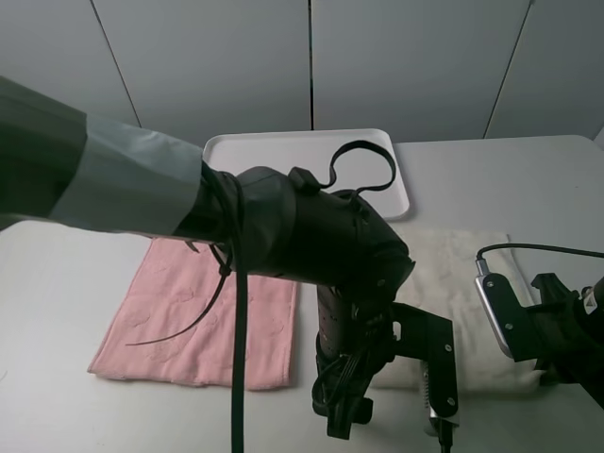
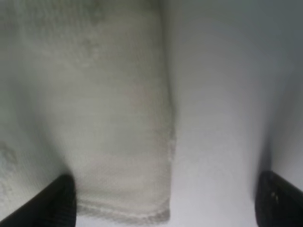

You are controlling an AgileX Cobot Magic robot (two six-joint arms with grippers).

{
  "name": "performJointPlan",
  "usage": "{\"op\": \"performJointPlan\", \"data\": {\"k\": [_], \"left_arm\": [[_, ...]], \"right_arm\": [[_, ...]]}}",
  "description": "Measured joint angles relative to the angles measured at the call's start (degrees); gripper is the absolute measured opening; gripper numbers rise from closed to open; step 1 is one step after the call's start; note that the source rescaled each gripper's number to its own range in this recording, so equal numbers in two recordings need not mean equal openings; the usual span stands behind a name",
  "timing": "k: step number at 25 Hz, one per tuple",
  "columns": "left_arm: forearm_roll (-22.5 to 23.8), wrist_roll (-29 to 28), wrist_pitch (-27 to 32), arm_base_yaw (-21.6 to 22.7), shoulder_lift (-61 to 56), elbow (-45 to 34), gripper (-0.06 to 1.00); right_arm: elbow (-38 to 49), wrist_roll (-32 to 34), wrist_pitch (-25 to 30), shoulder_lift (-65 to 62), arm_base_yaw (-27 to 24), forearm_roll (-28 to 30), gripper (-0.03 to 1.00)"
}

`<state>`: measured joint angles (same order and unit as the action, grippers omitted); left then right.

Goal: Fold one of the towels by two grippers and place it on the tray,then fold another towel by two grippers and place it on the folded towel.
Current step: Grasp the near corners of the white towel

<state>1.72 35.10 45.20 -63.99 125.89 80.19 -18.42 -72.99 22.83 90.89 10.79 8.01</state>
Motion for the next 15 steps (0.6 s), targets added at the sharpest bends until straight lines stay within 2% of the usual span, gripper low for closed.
{"op": "performJointPlan", "data": {"k": [5,7,10,12,15], "left_arm": [[0.8,-1.3,-1.2,0.0,0.1,0.0,0.97],[1.0,-1.7,-1.5,-0.1,0.1,0.0,0.9],[1.6,-1.8,-2.4,-0.6,0.1,0.0,0.64],[2.1,-1.8,-3.1,-0.7,0.1,0.0,0.4],[3.2,-1.8,-4.0,-0.8,0.1,0.0,0.11]], "right_arm": [[0.0,0.3,0.0,0.0,0.0,0.1,0.01],[0.0,0.3,0.0,0.0,0.0,0.1,0.01],[0.0,0.6,0.0,0.0,0.0,0.2,0.01],[0.0,0.7,0.0,0.0,0.0,0.2,0.01],[0.0,0.7,0.0,0.0,0.0,0.0,0.01]]}}
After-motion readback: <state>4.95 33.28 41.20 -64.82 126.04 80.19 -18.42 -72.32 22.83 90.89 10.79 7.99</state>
